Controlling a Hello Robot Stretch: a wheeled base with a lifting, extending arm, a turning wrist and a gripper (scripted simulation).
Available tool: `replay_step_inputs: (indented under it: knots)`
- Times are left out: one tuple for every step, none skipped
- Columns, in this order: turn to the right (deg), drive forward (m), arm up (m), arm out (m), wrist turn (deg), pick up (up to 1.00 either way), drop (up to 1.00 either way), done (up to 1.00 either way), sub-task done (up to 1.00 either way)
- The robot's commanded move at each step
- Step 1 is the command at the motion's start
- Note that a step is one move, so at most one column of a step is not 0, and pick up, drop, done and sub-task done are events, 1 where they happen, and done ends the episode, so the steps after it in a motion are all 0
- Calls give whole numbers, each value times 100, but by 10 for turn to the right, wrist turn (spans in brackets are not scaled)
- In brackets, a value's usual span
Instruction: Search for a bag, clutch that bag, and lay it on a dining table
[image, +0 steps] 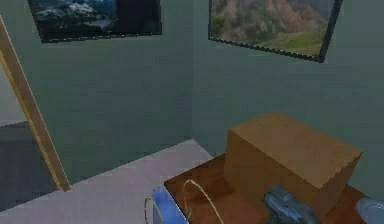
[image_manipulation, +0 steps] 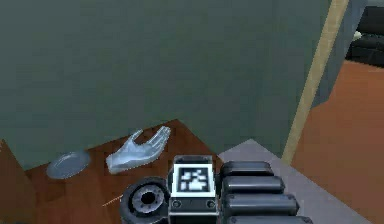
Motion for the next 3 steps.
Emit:
replay_step_inputs:
  knots:
    - [0, 0, 0, 36, 0, 0, 0, 0, 0]
    - [0, 0, 0, 0, 390, 0, 0, 0, 0]
    - [0, 0, -14, 0, 0, 0, 0, 0, 0]
